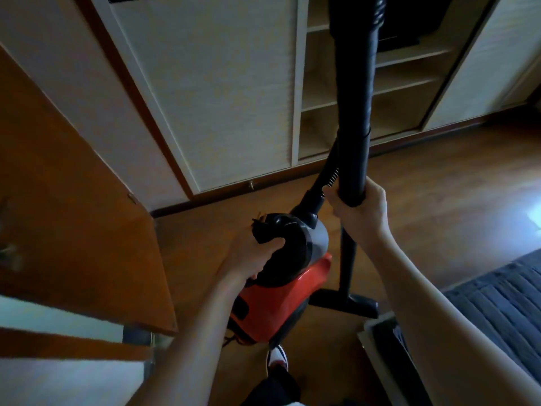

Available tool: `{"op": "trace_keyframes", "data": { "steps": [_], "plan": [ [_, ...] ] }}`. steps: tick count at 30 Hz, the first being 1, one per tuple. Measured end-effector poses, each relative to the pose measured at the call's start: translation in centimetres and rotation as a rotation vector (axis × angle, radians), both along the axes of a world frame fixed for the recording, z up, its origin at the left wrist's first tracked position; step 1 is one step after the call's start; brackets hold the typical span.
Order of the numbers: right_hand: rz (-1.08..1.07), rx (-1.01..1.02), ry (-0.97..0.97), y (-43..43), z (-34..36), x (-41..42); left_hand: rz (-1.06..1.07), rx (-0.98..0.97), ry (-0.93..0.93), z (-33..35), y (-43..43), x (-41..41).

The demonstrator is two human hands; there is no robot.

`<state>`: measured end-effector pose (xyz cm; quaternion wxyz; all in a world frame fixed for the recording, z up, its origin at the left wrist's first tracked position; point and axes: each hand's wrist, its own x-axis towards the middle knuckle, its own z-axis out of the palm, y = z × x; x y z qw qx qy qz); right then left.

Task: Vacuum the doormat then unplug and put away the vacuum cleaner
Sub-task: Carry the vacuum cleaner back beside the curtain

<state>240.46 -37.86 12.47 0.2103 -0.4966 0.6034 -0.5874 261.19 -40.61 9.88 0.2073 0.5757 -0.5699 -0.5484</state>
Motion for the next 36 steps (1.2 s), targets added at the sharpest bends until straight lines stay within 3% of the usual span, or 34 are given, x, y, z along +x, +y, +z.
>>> {"op": "trace_keyframes", "data": {
  "steps": [15,26,36],
  "plan": [
    [-0.285,-0.069,-0.019,-15.9,0.6,-10.0,-0.119,-0.168,-0.039,0.5,-21.8,-10.6],
    [-0.359,-0.087,0.012,-29.8,-2.3,-28.0,-0.254,-0.18,-0.068,-1.2,-37.8,-29.0],
    [-0.513,-0.106,0.023,-36.3,0.2,-43.4,-0.457,-0.199,0.011,1.1,-47.2,-46.0]
  ]
}}
